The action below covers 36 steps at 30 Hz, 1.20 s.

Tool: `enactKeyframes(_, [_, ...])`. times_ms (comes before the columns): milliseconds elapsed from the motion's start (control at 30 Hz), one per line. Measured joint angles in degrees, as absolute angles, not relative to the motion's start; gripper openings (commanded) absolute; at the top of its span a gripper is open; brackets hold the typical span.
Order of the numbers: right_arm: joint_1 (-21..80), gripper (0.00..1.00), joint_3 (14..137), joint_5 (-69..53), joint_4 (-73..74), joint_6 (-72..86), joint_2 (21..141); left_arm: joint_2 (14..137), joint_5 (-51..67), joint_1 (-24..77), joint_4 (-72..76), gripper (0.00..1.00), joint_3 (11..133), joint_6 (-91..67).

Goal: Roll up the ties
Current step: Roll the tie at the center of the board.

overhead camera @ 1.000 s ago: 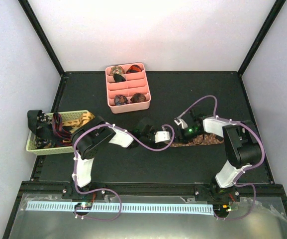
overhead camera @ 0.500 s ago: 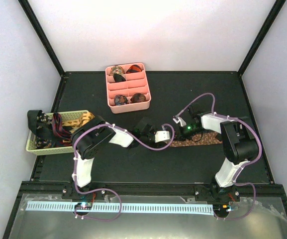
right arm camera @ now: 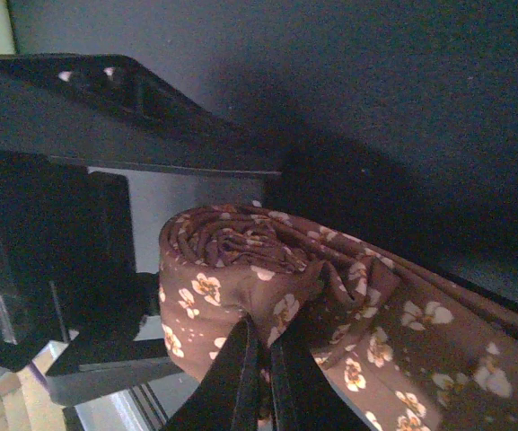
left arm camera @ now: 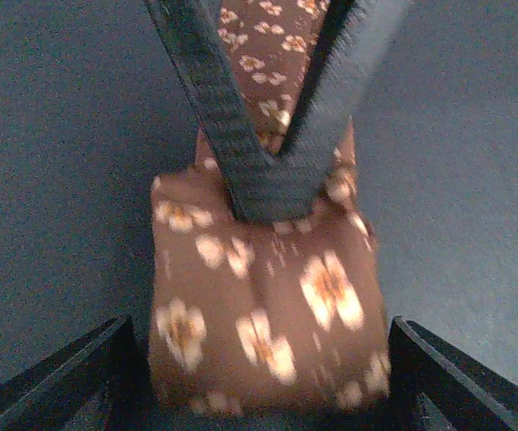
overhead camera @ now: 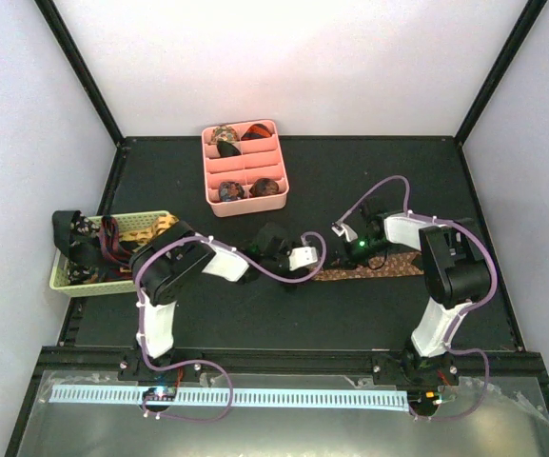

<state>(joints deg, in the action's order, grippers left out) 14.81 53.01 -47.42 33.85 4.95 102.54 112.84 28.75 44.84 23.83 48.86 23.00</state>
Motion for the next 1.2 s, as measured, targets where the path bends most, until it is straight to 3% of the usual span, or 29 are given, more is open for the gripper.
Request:
enactKeyframes(33, [14.7,0.02,53.1,-47.2,34.2,4.8,102.6,112.2,28.8,44.7,24.2,0.85,47.9,22.7])
enactKeyframes(67, [14.6,0.02,53.3,-47.0,34.6,4.6,102.6,111.3,28.8,44.7,24.5,0.96,46.6,22.3])
enactKeyframes(100, [14.5,0.02,53.4,-46.7,34.9,4.4,102.6,110.7,28.9,44.6,24.6,0.98,45.9,22.1])
enactKeyframes(467, [14.3,0.02,54.4,-44.4,37.5,2.0,102.7,96.1,32.2,39.6,30.0,0.99,42.6,11.7])
enactKeyframes(667, [13.7,0.02,54.8,-42.4,38.7,1.6,102.7,99.0,39.9,36.6,29.6,0.99,45.6,10.7])
enactKeyframes(1200, [13.5,0.02,56.9,-34.7,43.0,1.3,103.5,113.0,40.8,42.7,46.0,0.97,42.1,12.1])
